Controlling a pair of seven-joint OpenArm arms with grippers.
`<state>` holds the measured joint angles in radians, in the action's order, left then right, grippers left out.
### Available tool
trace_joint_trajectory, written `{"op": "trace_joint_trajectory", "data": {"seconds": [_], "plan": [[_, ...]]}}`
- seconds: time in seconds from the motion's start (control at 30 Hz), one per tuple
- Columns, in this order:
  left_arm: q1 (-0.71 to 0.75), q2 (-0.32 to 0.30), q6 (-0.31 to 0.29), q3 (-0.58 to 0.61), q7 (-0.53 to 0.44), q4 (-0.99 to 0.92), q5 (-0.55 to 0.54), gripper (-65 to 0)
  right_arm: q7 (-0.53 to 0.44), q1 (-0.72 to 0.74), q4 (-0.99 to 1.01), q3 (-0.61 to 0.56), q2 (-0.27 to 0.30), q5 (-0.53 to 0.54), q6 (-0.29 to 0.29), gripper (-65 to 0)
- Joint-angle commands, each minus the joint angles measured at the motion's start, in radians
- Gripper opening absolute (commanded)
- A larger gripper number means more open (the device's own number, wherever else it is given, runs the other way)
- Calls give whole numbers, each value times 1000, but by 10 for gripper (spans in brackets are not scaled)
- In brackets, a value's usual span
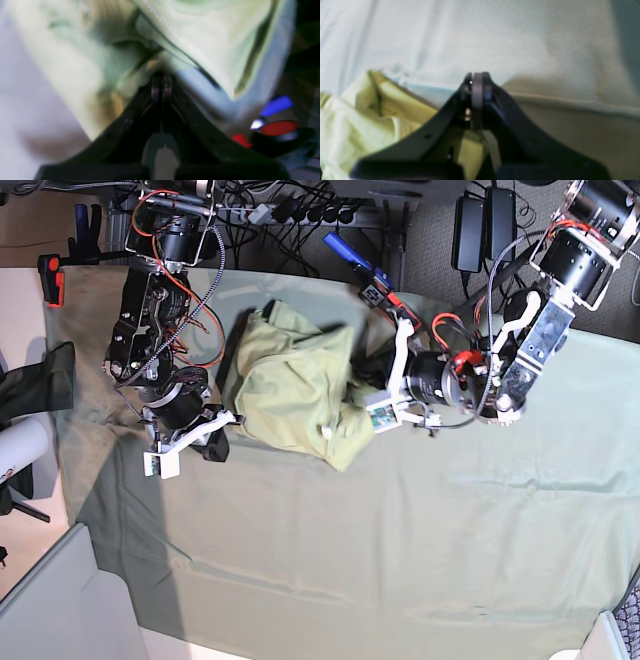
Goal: Fold the T-shirt properly
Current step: 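Grasp the bundle sides with both grippers and tuck them inward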
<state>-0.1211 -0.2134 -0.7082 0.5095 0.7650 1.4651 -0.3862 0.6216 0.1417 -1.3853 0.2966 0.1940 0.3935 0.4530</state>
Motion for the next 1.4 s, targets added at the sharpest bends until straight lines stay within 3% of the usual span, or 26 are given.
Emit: {"op": "trace_joint_trajectory", "data": {"seconds": [0.0,0.53,0.93,1.37], "plan": [[-28,-3,10,-14,2,-2,18,-650,-18,7,-15,2,11,33,34,-650],[-245,-3,10,-33,-106,-242,22,-650,-10,-135,-17,2,-3,195,40,-650],[-280,0,10,-33,-122,-262,21,-650,31,-146,-22,-8,-119,220,42,-650],[-309,0,10,-33,-141,-262,33,-650,42,-215,-64,-100,-125,220,42,-650]]}}
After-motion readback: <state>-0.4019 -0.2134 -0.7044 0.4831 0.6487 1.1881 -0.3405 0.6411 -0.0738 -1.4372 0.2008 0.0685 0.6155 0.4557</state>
